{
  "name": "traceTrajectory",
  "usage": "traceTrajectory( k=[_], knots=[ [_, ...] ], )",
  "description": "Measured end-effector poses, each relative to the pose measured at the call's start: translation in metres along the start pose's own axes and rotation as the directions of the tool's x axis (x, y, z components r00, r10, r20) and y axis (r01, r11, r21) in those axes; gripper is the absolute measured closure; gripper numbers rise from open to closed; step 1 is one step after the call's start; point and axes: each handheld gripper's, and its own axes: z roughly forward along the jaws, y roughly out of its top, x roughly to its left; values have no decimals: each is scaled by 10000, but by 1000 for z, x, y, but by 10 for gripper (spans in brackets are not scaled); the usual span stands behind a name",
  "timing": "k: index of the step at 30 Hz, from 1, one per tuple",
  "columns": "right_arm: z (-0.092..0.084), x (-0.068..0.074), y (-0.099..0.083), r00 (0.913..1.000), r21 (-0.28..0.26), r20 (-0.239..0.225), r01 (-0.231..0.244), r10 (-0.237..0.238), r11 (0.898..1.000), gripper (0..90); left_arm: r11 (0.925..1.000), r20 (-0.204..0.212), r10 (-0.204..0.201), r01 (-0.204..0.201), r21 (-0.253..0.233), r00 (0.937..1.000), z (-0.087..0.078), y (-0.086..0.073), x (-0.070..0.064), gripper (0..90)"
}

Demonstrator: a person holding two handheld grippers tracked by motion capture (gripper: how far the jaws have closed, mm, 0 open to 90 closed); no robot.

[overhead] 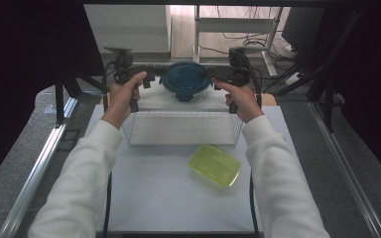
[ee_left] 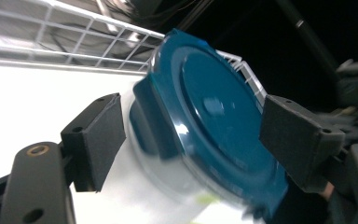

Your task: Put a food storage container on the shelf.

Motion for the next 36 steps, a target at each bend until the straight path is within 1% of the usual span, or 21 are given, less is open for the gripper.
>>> traceTrajectory(
  k=[2,3,4,7,8,9,13,15,19,21,22,23,24,25,26,28,29,31,32,33,36],
  knots=[
    [-10,5,-6,9990,-98,91,447,-446,9990,108,9980,-337,630,-632,-47,9974,-11,-7,-9,218],
    [-10,5,-6,9990,-98,91,447,-446,9990,108,9980,-337,630,-632,-47,9974,-11,-7,-9,222],
    [-21,10,-14,9952,-276,34,981,-980,9948,123,9966,-115,809,-811,-165,9967,-22,-16,-14,222],
    [-34,16,-29,9839,-354,201,1783,-1777,9833,135,9918,140,1270,-1267,-188,9918,-38,-33,-23,223],
    [-39,17,-35,9797,-454,284,1997,-1986,9788,155,9918,140,1270,-1267,-188,9918,-38,-33,-23,223],
    [-43,17,-41,9770,-529,308,2124,-2111,9757,166,9845,58,1735,-1733,-280,9848,-49,-47,-29,226],
    [-60,18,-64,9668,-801,237,2554,-2543,9635,200,9728,-177,2289,-2294,-330,9733,-66,-79,-37,227],
    [-67,19,-77,9572,-912,373,2893,-2870,9529,210,9713,-140,2354,-2357,-324,9718,-73,-96,-40,229],
    [-77,19,-104,9393,-1089,494,3429,-3395,9330,239,9594,-383,2813,-2819,-114,9588,-83,-126,-48,231],
    [-82,17,-118,9341,-1072,485,3568,-3536,9280,247,9580,-260,2863,-2867,-117,9578,-85,-132,-49,233],
    [-85,16,-125,9311,-1092,455,3647,-3618,9247,251,9560,-4,2932,-2932,-78,9561,-88,-143,-50,234],
    [-88,14,-133,9305,-1084,396,3663,-3642,9242,254,9560,-4,2932,-2932,-78,9561,-88,-143,-50,235],
    [-91,12,-141,9308,-1063,355,3656,-3639,9247,262,9479,-36,3184,-3184,-3,9479,-89,-154,-51,236],
    [-91,12,-141,9308,-1063,355,3656,-3639,9247,262,9479,-36,3184,-3184,-3,9479,-89,-154,-51,237],
    [-96,7,-156,9262,-1021,393,3771,-3750,9205,267,9432,-43,3323,-3323,44,9432,-89,-159,-51,236],
    [-101,2,-171,9222,-1049,479,3866,-3836,9163,268,9226,-708,3858,-3847,299,9198,-89,-177,-54,232],
    [-103,-1,-178,9205,-1045,465,3908,-3880,9145,269,9145,-857,4046,-4024,423,9105,-89,-184,-55,233],
    [-105,-5,-192,9172,-1088,584,3983,-3941,9108,271,9118,-829,4104,-4072,532,9081,-89,-191,-56,231],
    [-105,-7,-199,9146,-1052,659,4041,-3991,9087,271,9083,-916,4177,-4127,683,9040,-89,-204,-55,231],
    [-105,-10,-205,9135,-977,688,4061,-4010,9086,272,9082,-976,4176,-4116,766,9034,-89,-209,-54,231],
    [-101,-17,-225,9052,-330,791,4209,-4175,9065,276,9146,-1038,4022,-3942,894,9096,-89,-221,-49,232]
  ],
)
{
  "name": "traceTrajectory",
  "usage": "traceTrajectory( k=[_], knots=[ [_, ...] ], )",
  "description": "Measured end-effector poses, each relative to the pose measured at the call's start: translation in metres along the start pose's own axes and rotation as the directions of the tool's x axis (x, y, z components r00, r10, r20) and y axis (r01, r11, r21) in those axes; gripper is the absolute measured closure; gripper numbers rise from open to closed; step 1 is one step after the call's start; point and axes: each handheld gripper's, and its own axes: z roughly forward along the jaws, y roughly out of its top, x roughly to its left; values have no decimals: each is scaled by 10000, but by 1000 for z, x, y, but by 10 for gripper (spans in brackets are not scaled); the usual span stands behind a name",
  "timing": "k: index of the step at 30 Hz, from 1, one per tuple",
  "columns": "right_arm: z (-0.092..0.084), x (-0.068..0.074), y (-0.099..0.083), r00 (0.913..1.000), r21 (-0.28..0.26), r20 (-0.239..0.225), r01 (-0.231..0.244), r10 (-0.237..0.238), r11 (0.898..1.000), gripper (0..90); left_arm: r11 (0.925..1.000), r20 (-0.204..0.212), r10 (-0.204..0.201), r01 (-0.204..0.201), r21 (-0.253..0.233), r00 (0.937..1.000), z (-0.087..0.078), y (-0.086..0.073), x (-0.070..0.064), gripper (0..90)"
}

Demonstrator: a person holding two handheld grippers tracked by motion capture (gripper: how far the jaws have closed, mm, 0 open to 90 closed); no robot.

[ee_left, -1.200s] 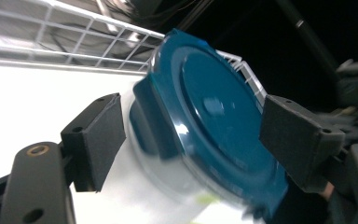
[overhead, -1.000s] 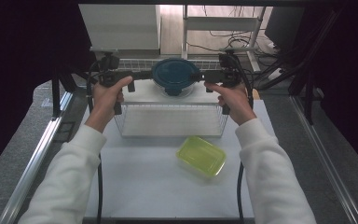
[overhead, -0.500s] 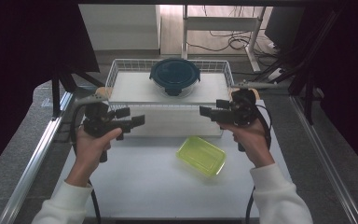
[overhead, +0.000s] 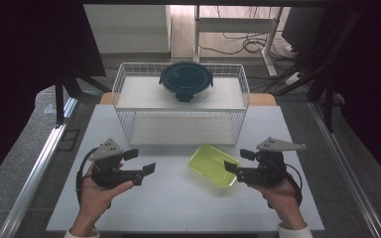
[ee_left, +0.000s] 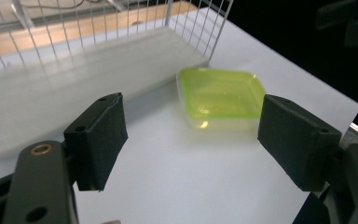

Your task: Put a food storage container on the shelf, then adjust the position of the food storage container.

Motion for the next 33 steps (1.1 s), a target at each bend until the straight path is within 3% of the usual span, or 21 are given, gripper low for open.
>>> traceTrajectory(
  k=[5,8,11,13,14,26,33],
  knots=[
    [6,3,-25,9999,745,106,85,-93,9972,276,9995,-149,-31,36,329,9999,3,-17,1,234],
    [13,6,-36,10000,930,42,32,-36,9957,276,9979,-341,-144,165,628,9993,7,-29,6,234],
    [18,7,-43,10000,1056,39,-35,31,9944,276,9970,-282,-342,360,681,9990,10,-33,8,236],
    [23,6,-49,10000,1261,45,-70,65,9920,275,9956,-162,-328,341,868,9993,15,-35,7,232],
    [27,4,-53,9999,1442,156,-79,57,9895,275,9949,-246,-80,104,1006,9997,17,-35,5,232],
    [26,-4,-55,9985,1187,323,-477,442,9918,261,9901,-303,-54,96,1402,9995,28,-46,2,196],
    [27,-6,-53,9981,1379,389,-522,472,9891,291,9916,-553,-69,140,1285,9984,19,-46,6,186]
  ],
)
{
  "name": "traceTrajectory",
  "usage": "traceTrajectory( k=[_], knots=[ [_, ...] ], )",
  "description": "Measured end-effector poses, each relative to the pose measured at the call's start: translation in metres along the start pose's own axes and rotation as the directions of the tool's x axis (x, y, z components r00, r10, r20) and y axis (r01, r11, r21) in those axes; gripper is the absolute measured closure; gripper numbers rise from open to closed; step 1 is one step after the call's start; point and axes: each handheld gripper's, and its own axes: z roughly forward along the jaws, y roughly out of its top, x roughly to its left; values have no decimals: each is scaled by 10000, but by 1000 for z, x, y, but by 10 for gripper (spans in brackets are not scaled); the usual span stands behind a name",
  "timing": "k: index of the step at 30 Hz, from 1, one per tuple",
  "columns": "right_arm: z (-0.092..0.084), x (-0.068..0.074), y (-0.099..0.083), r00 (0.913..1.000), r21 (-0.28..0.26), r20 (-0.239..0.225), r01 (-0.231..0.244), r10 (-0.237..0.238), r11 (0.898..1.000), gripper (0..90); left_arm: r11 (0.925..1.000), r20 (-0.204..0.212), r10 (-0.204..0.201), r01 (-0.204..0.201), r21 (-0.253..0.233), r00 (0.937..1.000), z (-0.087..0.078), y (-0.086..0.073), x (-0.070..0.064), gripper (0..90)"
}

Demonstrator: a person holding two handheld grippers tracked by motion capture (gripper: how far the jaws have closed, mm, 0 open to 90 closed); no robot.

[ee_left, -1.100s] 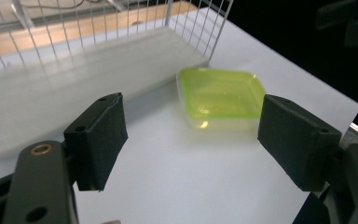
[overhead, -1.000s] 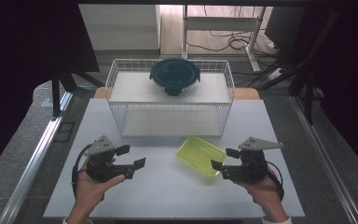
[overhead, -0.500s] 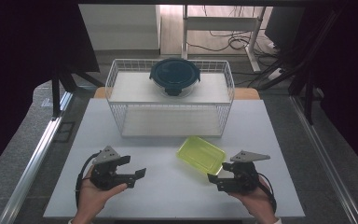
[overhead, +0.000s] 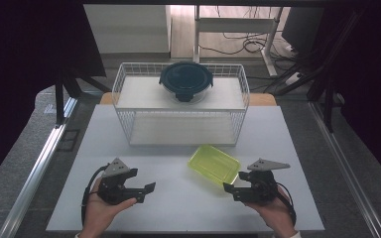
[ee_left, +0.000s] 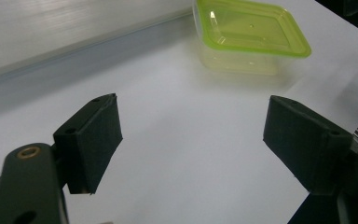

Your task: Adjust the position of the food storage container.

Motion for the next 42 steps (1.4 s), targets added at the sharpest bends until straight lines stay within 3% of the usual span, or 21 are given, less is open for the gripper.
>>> traceTrajectory(
  k=[4,8,12,16,21,22,23,25,26,28,31,34,36,42],
  knots=[
    [5,-2,4,9999,146,64,-79,78,9999,306,10000,-102,1,0,25,9999,-4,-2,4,179],
    [11,-2,19,9991,460,280,291,-304,9985,354,9998,-87,-199,198,-82,9998,-10,-5,10,180],
    [22,-15,46,9970,677,555,510,-548,9964,457,9995,-78,-322,323,71,9995,-7,-7,14,183],
    [37,-23,68,9890,1202,913,1048,-1161,9872,543,9990,-84,-350,352,267,9994,-2,-9,15,183],
    [65,-33,85,9593,1875,1425,2155,-2436,9583,719,9983,-147,-211,219,545,9997,3,-10,12,182],
    [65,-33,85,9593,1875,1425,2155,-2436,9583,719,9983,-147,-211,219,545,9997,3,-10,12,182],
    [77,-39,89,9480,2182,1612,2369,-2744,9467,793,9979,-145,-170,179,621,9997,3,-10,12,182],
    [87,-45,92,9324,2430,1769,2689,-3152,9320,849,9974,-146,-192,202,685,9997,4,-11,13,182],
    [92,-46,93,9318,2503,1779,2681,-3164,9303,874,9974,-146,-192,202,685,9997,4,-11,13,182],
    [100,-49,95,9253,2676,1772,2826,-3353,9212,885,9965,-75,-348,353,754,9994,4,-11,15,182],
    [113,-51,96,9118,3146,1687,3102,-3745,8971,886,9964,-116,-252,260,802,9996,4,-10,12,182],
    [120,-51,96,9079,3287,1629,3191,-3862,8889,886,9972,-107,-220,228,717,9997,4,-10,10,182],
    [130,-49,96,8940,3458,1498,3528,-4223,8694,886,9983,-232,-233,245,535,9995,3,-9,10,187],
    [139,-44,93,8682,3695,1205,4108,-4813,8335,887,9971,-193,-331,344,678,9993,6,-12,14,187]
  ],
)
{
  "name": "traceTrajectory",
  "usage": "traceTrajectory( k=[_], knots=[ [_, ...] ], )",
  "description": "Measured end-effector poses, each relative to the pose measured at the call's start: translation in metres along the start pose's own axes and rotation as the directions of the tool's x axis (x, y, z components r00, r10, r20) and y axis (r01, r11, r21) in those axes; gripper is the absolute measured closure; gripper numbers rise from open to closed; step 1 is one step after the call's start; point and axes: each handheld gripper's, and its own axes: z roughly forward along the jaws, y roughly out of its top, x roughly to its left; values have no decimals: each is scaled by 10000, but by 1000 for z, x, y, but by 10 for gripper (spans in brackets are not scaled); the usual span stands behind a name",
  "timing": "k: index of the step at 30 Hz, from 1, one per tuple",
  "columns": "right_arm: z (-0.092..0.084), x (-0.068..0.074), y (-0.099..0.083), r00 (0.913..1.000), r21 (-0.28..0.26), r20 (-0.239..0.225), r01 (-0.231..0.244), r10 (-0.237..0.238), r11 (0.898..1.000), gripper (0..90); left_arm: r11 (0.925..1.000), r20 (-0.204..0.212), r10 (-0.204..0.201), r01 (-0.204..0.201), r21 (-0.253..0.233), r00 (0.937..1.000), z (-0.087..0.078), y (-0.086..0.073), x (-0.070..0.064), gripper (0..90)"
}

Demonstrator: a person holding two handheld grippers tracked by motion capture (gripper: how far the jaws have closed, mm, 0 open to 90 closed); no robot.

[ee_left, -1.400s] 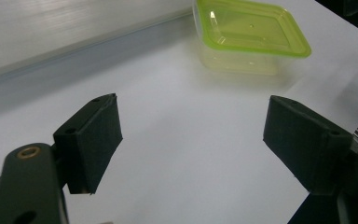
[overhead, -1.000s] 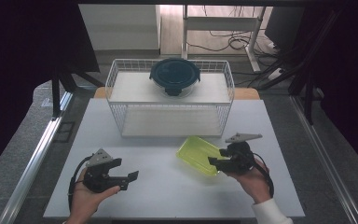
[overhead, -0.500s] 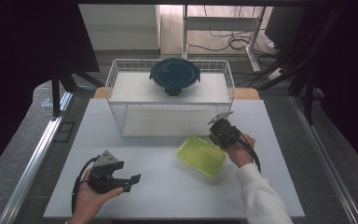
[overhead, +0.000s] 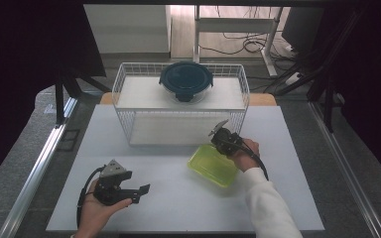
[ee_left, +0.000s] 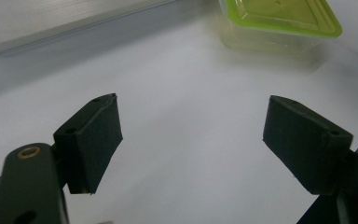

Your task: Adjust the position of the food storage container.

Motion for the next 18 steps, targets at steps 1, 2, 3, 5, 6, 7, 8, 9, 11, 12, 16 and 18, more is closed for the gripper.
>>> traceTrajectory(
  k=[1,2,3,5,6,7,8,9,11,12,16,18],
  knots=[
    [0,1,0,9999,-32,-41,109,-109,9999,888,10000,26,-24,24,31,10000,1,0,1,187],
    [-1,2,0,9997,-44,-132,225,-226,9997,888,10000,41,-51,50,57,10000,2,-1,1,187],
    [-1,4,1,9991,-41,-205,381,-382,9993,888,9999,69,-76,76,93,9999,2,-1,2,187],
    [-2,9,1,9972,-37,-340,660,-660,9978,888,9998,132,-133,132,120,9998,3,-2,3,188],
    [-3,13,2,9957,-84,-463,796,-799,9968,888,9997,180,-224,222,123,9996,4,-2,3,188],
    [-3,17,3,9942,-142,-537,929,-935,9956,888,9996,217,-269,267,119,9994,4,-2,3,188],
    [-4,21,5,9918,-171,-605,1113,-1122,9936,888,9995,228,-306,303,119,9993,4,-3,4,188],
    [-4,27,7,9892,-168,-658,1303,-1311,9913,888,9995,234,-313,310,116,9992,5,-3,5,189],
    [-5,37,12,9834,-160,-766,1635,-1642,9864,888,9993,244,-355,352,144,9991,5,-3,6,189],
    [-5,43,14,9801,-166,-876,1773,-1781,9840,888,9992,245,-373,369,162,9990,5,-3,6,189],
    [-6,58,21,9695,-171,-1058,2205,-2211,9752,888,9988,280,-450,445,185,9986,6,-4,7,189],
    [-7,61,23,9657,-178,-1179,2309,-2314,9728,888,9987,304,-472,466,189,9984,6,-4,8,190]
  ],
)
